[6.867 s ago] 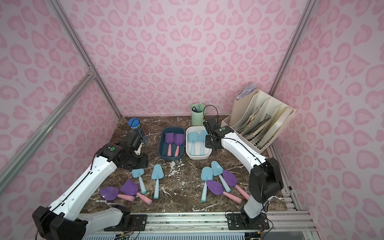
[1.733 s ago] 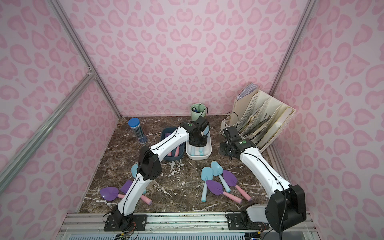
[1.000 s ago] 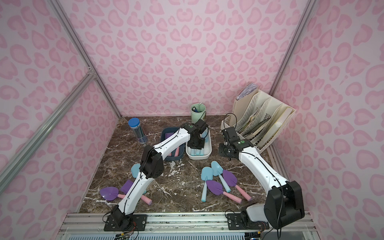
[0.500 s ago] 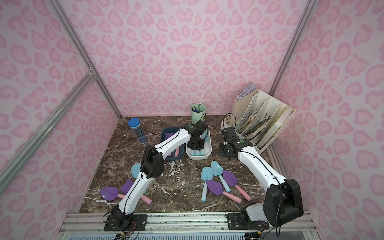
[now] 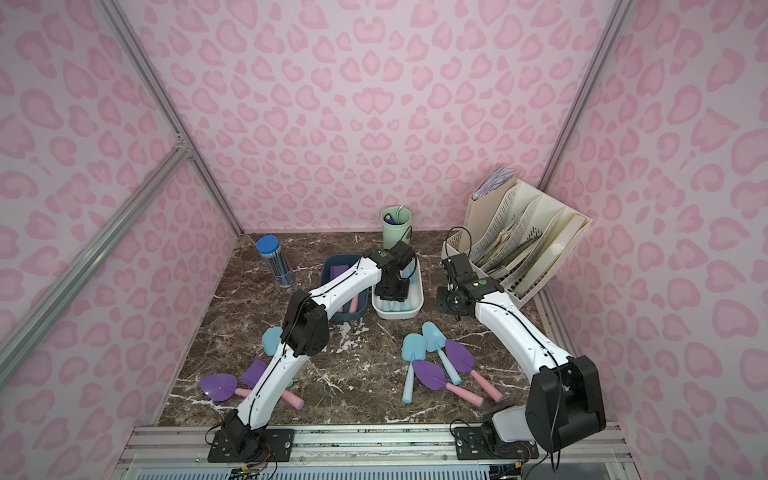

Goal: Sort the small shovels by color and place them into the storage box
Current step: Place the shovel in the storage box.

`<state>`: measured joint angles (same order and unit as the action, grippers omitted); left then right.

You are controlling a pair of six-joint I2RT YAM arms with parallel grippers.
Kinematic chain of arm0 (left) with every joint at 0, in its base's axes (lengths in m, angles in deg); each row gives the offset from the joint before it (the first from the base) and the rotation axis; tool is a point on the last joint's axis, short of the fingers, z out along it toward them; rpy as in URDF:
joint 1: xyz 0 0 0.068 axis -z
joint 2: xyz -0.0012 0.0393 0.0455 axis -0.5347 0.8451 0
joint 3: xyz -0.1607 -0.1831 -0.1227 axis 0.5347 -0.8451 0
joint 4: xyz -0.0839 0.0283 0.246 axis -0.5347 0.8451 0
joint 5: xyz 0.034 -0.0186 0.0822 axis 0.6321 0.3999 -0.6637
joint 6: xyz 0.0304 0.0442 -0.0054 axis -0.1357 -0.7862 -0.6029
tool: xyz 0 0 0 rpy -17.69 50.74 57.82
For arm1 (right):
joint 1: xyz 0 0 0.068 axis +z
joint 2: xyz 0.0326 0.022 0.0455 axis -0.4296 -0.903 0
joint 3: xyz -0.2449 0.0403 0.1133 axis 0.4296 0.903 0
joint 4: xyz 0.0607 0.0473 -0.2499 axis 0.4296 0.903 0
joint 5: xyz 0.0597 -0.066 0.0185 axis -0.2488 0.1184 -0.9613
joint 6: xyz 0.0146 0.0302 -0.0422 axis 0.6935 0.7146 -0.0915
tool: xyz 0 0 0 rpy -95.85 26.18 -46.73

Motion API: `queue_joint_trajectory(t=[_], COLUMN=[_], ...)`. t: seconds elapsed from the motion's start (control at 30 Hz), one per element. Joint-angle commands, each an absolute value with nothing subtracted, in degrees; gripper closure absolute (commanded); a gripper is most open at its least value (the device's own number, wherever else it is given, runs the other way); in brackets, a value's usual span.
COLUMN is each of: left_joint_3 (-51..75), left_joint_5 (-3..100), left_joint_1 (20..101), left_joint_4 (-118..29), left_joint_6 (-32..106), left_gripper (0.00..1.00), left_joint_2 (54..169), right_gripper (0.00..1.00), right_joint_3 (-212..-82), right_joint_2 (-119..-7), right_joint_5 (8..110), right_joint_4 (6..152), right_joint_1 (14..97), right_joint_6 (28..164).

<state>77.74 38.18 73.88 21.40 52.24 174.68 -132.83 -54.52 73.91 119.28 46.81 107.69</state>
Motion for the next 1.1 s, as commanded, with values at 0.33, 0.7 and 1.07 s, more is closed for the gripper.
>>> queue_joint_trajectory(t=[0.33, 0.7, 1.07], left_joint_3=[77.14, 52.38, 30.53], left_joint_5=[37.86, 30.26, 21.34], left_joint_1=[73.94, 73.77, 70.88], left_joint_4=[26.05, 18.03, 17.83], left_joint_6=[50.97, 53.98, 60.59], left_gripper=[0.52, 0.51, 0.49], left_joint_2=[166.86, 144.65, 127.58], right_gripper=[0.56, 0.56, 0.56], right_joint_3=[-134.43, -135.39, -135.36], right_joint_2=[-53.42, -52.27, -51.0], right_joint_5=[74.46, 73.86, 71.85], right_joint_4=[119.91, 120.47, 119.57], right_joint_1=[46.8, 47.06, 48.24], right_joint_6=[107.9, 108.25, 106.84])
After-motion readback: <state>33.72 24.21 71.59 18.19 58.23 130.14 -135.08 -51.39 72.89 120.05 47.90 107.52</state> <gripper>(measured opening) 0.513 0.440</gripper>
